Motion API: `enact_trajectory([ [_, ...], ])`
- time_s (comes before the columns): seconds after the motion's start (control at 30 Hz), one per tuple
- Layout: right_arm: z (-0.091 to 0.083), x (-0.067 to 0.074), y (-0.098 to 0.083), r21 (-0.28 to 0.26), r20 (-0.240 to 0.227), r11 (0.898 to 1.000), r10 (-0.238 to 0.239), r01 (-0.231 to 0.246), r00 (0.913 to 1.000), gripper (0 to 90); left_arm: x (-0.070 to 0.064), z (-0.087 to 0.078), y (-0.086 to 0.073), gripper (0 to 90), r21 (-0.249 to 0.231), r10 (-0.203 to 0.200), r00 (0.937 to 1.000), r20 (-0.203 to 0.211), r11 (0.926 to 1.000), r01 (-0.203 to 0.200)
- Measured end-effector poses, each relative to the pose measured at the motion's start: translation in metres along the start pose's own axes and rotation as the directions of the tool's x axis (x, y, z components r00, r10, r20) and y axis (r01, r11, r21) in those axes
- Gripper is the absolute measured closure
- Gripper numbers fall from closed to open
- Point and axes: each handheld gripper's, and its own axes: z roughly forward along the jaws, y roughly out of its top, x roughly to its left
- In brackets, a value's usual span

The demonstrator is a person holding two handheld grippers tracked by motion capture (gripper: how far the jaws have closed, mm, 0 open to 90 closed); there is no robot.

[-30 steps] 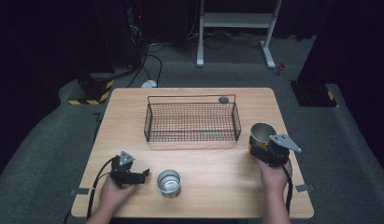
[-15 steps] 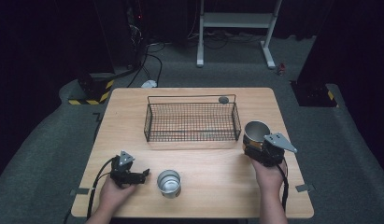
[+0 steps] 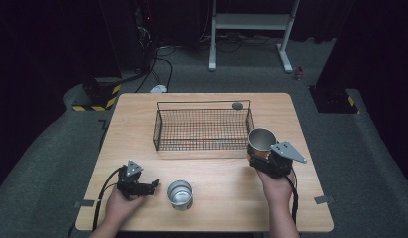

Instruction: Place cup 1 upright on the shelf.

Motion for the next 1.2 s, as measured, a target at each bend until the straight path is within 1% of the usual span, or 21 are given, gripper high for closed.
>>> enact_trajectory([
  [0.17, 0.002, 0.014, 0.005, -0.004, -0.025, 1.0, 0.0, 0.0, 0.9997, 14.2, 0.0, 0.0, 0.0, 4.1, 0.0, 0.0, 1.0, 0.001, 1.0, 0.0],
  [0.2, 0.003, 0.018, 0.008, -0.006, -0.029, 1.0, -0.009, 0.009, 0.9995, 14.2, 0.0, 0.0, 0.0, 4.0, 0.0, 0.0, 1.0, 0.002, 1.0, 0.0],
  [0.23, 0.005, 0.021, 0.011, -0.005, -0.034, 1.0, -0.018, 0.018, 0.9993, 14.2, 0.0, 0.0, 0.0, 4.0, 0.001, 0.008, 1.0, 0.005, 1.0, -0.008],
  [0.27, 0.006, 0.023, 0.014, -0.005, -0.037, 1.0, -0.016, 0.016, 0.9992, 14.2, 0.0, 0.0, 0.0, 3.9, 0.001, 0.01, 0.9999, 0.007, 0.9999, -0.01],
  [0.4, 0.012, 0.031, 0.027, -0.012, -0.028, 1.0, -0.016, 0.016, 0.9995, 14.2, 0.0, 0.0, 0.0, 3.7, -0.002, 0.01, 0.9999, 0.01, 1.0, -0.009],
  [0.43, 0.013, 0.033, 0.029, -0.014, -0.025, 1.0, -0.022, 0.021, 0.9994, 14.2, 0.0, 0.0, 0.0, 3.7, -0.001, 0.021, 0.9997, 0.014, 0.9998, -0.021],
  [0.5, 0.018, 0.037, 0.034, -0.009, -0.011, 1.0, -0.028, 0.027, 0.9996, 14.2, 0.0, 0.0, 0.0, 3.7, -0.003, 0.021, 0.9996, 0.021, 0.9998, -0.021],
  [0.6, 0.025, 0.04, 0.038, -0.004, -0.013, 1.0, -0.022, 0.022, 0.9997, 14.2, 0.0, 0.0, 0.0, 3.7, 0.0, 0.023, 0.9995, 0.024, 0.9997, -0.023],
  [0.67, 0.029, 0.043, 0.042, 0.005, -0.002, 1.0, -0.024, 0.024, 0.9997, 14.2, -0.001, 0.0, 0.0, 3.7, -0.001, 0.023, 0.9994, 0.023, 0.9997, -0.023],
  [0.83, 0.038, 0.045, 0.047, 0.016, -0.001, 1.0, -0.018, 0.018, 0.9998, 14.2, -0.001, 0.0, 0.0, 3.7, -0.001, 0.027, 0.9994, 0.023, 0.9996, -0.027],
  [0.97, 0.044, 0.049, 0.052, 0.015, -0.003, 1.0, -0.02, 0.02, 0.9998, 14.3, -0.001, 0.0, 0.0, 3.7, -0.001, 0.026, 0.9994, 0.024, 0.9997, -0.026],
  [1.2, 0.057, 0.057, 0.062, -0.004, -0.007, 1.0, -0.026, 0.026, 0.9996, 14.3, -0.001, 0.0, 0.0, 3.8, -0.002, 0.028, 0.9993, 0.024, 0.9996, -0.028],
])
